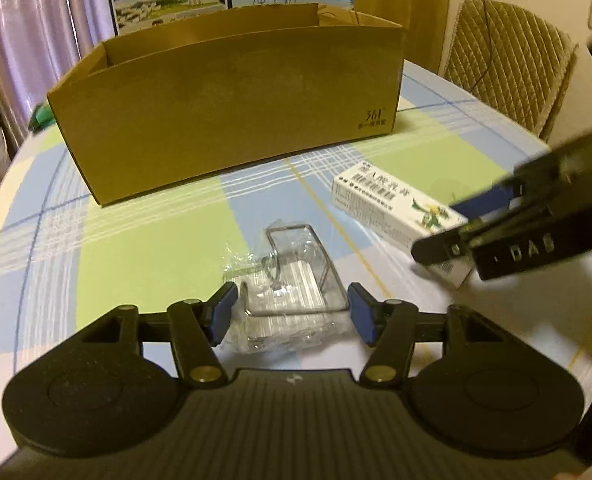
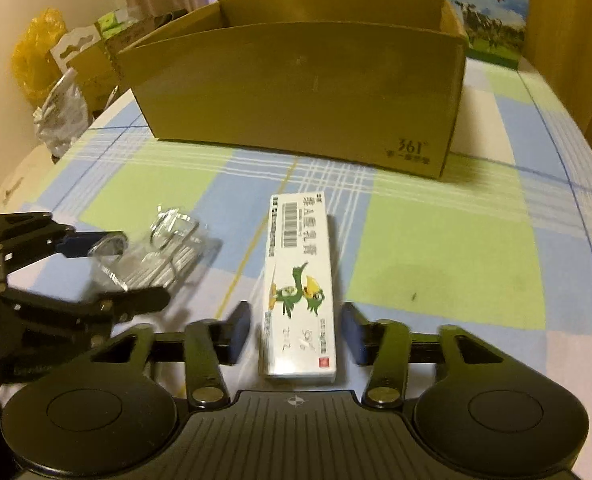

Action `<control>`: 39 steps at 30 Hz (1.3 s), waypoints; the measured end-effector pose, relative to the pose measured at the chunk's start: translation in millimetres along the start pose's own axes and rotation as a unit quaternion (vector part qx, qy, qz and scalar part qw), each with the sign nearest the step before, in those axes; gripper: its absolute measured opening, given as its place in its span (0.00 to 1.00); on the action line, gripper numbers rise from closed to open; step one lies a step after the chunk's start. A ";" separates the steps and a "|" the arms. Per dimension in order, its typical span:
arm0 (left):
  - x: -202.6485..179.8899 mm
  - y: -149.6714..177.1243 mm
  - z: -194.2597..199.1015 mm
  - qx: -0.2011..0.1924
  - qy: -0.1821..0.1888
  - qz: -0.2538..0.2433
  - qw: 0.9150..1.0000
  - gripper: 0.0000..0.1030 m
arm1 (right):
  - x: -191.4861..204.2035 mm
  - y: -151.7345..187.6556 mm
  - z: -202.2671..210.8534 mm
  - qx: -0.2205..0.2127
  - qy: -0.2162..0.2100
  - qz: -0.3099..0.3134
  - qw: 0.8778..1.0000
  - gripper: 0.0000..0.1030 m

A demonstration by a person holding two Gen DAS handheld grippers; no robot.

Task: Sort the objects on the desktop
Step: 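Grasp the white ointment box with the right gripper while left grasps the clear hook pack, then lift and carry the ointment box and hook pack over the cardboard box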

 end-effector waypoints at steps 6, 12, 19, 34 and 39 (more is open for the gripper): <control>6.7 4.0 6.1 -0.023 -0.018 0.017 0.999 0.62 | 1.5 -7.3 -6.5 -0.018 0.016 -0.002 1.000 0.59; 4.2 7.0 7.5 -0.035 -0.041 0.020 0.998 0.62 | -0.3 -12.6 -8.5 -0.020 0.024 -0.012 0.999 0.59; 4.6 10.1 -1.9 -0.019 -0.048 0.039 0.998 0.54 | -1.4 -10.1 -14.3 -0.010 0.027 -0.010 1.000 0.59; 1.8 8.8 -1.4 -0.004 -0.043 0.040 0.998 0.49 | 9.0 -9.3 -25.9 -0.002 0.031 0.023 0.999 0.57; 1.6 8.0 0.5 -0.006 -0.042 0.041 0.998 0.49 | 10.0 -9.2 -23.4 -0.002 0.041 0.024 0.999 0.35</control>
Point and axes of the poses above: each gripper's, at about its wrist camera, not at the fingertips, and z roughly against the way its jaws point, x to its left, y to its underside, the point moved 8 cm from there along -z, roughly the way its jaws point, and after that the axes turned 8 degrees about y, right-handed, at the moved point
